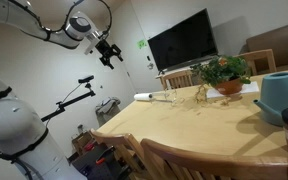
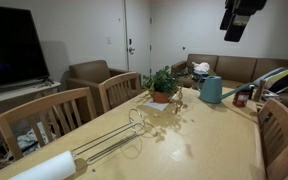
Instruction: Set the paper towel stand upright on the table
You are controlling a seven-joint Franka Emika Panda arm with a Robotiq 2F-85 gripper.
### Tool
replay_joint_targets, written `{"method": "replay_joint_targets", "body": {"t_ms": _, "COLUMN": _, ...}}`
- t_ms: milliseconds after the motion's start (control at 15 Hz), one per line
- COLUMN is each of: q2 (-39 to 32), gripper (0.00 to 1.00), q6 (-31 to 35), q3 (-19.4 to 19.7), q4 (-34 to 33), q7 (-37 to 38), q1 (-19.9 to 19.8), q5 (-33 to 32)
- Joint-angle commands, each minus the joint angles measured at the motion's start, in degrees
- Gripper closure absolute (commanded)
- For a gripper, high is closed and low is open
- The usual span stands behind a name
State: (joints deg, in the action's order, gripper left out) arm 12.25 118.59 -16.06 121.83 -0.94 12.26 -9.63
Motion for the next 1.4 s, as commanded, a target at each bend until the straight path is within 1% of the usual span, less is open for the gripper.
{"method": "replay_joint_targets", "body": {"t_ms": 0, "q2": -0.1, "gripper": 0.00, "q6": -0.2, "q3": 0.4, "q4": -0.1, "q7": 0.1, "q1": 0.5, "q5": -0.1}}
{"method": "replay_joint_targets", "body": {"t_ms": 133, "q2": -0.1, "gripper": 0.00, "q6": -0.2, "q3": 0.4, "q4": -0.2, "q7": 0.1, "q1": 0.5, "q5": -0.1}}
{"method": "replay_joint_targets", "body": {"t_ms": 200, "q2": -1.5, "gripper": 0.00, "q6": -0.6, "q3": 0.3, "q4": -1.8, "q7": -0.3, "q1": 0.5, "q5": -0.6}}
{"method": "replay_joint_targets", "body": {"t_ms": 267, "q2": -2.7, "gripper": 0.00, "q6": -1.3, "q3": -0.6, "q4": -3.1, "q7": 3.5, "q1": -0.3, "q5": -4.2}}
{"method": "replay_joint_targets", "body": {"t_ms": 333, "q2": -4.0, "gripper": 0.00, "q6": -0.5, "q3": -1.2, "q4": -4.4, "q7": 5.8, "q1": -0.7, "q5": -7.6}}
{"method": "replay_joint_targets", "body": {"t_ms": 400, "q2": -5.5, "gripper": 0.00, "q6": -0.9, "q3": -1.1, "q4": -6.0, "q7": 5.0, "q1": -0.3, "q5": -8.6}}
{"method": "replay_joint_targets", "body": {"t_ms": 467, "q2": -7.6, "gripper": 0.00, "q6": -2.3, "q3": -1.4, "q4": -8.2, "q7": 6.3, "q1": -0.3, "q5": -10.9}}
{"method": "replay_joint_targets", "body": {"t_ms": 600, "q2": -11.9, "gripper": 0.00, "q6": -5.2, "q3": -1.5, "q4": -12.9, "q7": 6.5, "q1": 0.2, "q5": -13.6}}
{"method": "replay_joint_targets", "body": {"t_ms": 867, "q2": -21.8, "gripper": 0.00, "q6": -11.5, "q3": -0.6, "q4": -24.2, "q7": 3.4, "q1": 2.1, "q5": -17.3}}
{"method": "replay_joint_targets", "body": {"t_ms": 1067, "q2": -29.0, "gripper": 0.00, "q6": -16.2, "q3": 0.6, "q4": -33.0, "q7": 1.7, "q1": 4.4, "q5": -20.4}}
{"method": "replay_joint_targets", "body": {"t_ms": 1133, "q2": -31.3, "gripper": 0.00, "q6": -17.4, "q3": 1.0, "q4": -35.8, "q7": 0.3, "q1": 5.2, "q5": -21.3}}
{"method": "replay_joint_targets", "body": {"t_ms": 1333, "q2": -36.6, "gripper": 0.00, "q6": -20.1, "q3": 2.2, "q4": -42.5, "q7": -4.9, "q1": 6.9, "q5": -21.3}}
